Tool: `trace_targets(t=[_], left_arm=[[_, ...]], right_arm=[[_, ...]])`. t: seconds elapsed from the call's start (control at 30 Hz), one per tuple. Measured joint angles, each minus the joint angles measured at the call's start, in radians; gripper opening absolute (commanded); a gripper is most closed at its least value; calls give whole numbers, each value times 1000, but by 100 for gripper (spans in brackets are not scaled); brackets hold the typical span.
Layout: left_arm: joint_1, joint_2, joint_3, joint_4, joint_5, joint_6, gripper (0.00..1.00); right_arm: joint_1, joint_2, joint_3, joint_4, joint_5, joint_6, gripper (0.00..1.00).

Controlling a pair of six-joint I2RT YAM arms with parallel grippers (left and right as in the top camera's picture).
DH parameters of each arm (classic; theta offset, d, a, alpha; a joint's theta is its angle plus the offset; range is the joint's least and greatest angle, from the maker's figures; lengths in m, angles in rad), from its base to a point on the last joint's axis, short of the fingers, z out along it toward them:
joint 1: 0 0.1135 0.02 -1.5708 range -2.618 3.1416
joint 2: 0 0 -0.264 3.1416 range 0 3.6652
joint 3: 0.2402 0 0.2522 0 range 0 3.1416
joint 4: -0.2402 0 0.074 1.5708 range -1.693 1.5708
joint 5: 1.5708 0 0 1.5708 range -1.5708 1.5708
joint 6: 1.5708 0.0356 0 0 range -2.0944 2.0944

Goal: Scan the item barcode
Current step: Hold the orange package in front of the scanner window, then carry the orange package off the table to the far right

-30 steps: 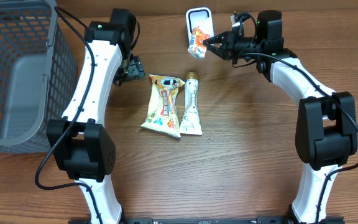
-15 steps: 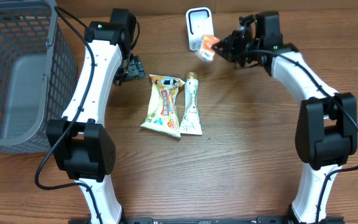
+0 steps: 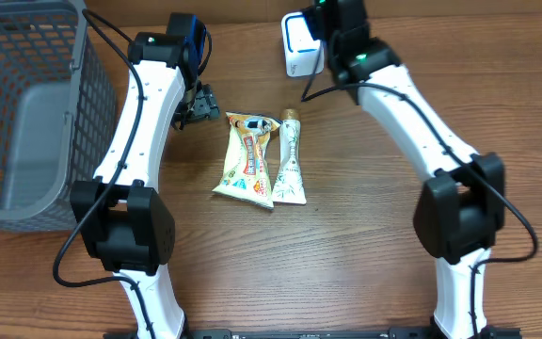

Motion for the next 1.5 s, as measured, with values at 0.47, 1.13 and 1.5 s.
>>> trace_targets(t=[0.47,1.13,1.5], left_arm=[[0,0,0,0,0,0,100],[0,0,0,0,0,0,100],[0,0,0,0,0,0,100]], right_arm=[[-14,232,0,169,21,-486,4],[7,232,0,184,4,-460,4],[9,232,1,193,45,-280,4]])
